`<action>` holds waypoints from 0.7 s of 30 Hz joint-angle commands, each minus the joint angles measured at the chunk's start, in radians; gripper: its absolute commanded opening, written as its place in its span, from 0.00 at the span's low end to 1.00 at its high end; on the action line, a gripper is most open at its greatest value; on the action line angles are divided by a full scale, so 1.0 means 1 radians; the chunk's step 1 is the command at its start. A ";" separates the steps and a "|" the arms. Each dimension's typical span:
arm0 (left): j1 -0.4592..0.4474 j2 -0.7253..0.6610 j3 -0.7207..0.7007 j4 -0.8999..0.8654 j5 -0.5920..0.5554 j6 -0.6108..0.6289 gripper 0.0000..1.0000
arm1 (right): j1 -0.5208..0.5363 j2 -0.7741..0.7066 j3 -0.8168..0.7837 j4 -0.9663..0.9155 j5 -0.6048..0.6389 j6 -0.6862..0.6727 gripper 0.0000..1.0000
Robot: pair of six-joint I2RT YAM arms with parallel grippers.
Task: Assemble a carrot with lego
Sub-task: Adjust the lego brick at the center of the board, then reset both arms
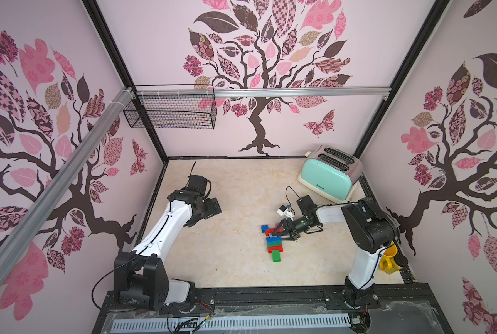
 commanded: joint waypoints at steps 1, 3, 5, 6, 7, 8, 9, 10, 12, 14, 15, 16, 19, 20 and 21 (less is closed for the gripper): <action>0.005 -0.018 0.004 -0.002 -0.026 0.012 0.98 | -0.026 -0.002 -0.045 -0.107 0.258 -0.002 0.99; 0.005 -0.020 -0.001 -0.003 -0.047 0.012 0.98 | -0.035 -0.034 -0.059 -0.126 0.304 0.005 0.99; 0.006 -0.028 -0.009 0.004 -0.071 0.016 0.98 | -0.046 -0.068 -0.064 -0.163 0.350 0.005 0.99; 0.005 -0.034 -0.013 0.006 -0.084 0.021 0.98 | -0.052 -0.090 -0.066 -0.180 0.376 0.003 0.99; 0.006 -0.039 -0.020 0.014 -0.099 0.028 0.98 | -0.059 -0.115 -0.066 -0.198 0.402 0.002 0.99; 0.005 -0.048 -0.027 0.025 -0.114 0.037 0.98 | -0.068 -0.142 -0.064 -0.212 0.418 -0.002 0.99; 0.006 -0.054 -0.035 0.031 -0.132 0.044 0.98 | -0.076 -0.169 -0.063 -0.220 0.440 0.000 0.99; 0.005 -0.063 -0.046 0.045 -0.161 0.054 0.98 | -0.087 -0.203 -0.062 -0.221 0.453 -0.002 0.99; 0.006 -0.093 -0.075 0.091 -0.217 0.093 0.98 | -0.114 -0.263 -0.048 -0.221 0.478 -0.005 0.99; 0.011 -0.136 -0.122 0.165 -0.278 0.142 0.98 | -0.144 -0.308 -0.022 -0.217 0.495 -0.032 0.99; 0.018 -0.156 -0.143 0.201 -0.296 0.165 0.98 | -0.160 -0.322 -0.012 -0.215 0.509 -0.044 0.99; 0.036 -0.169 -0.163 0.232 -0.302 0.187 0.98 | -0.178 -0.335 0.003 -0.214 0.514 -0.070 0.99; 0.103 -0.164 -0.185 0.292 -0.301 0.246 0.98 | -0.231 -0.378 0.014 -0.157 0.546 -0.110 0.99; 0.119 -0.170 -0.201 0.326 -0.295 0.258 0.98 | -0.242 -0.392 0.011 -0.130 0.574 -0.116 1.00; 0.134 -0.182 -0.224 0.374 -0.283 0.271 0.98 | -0.257 -0.408 0.005 -0.096 0.598 -0.137 0.99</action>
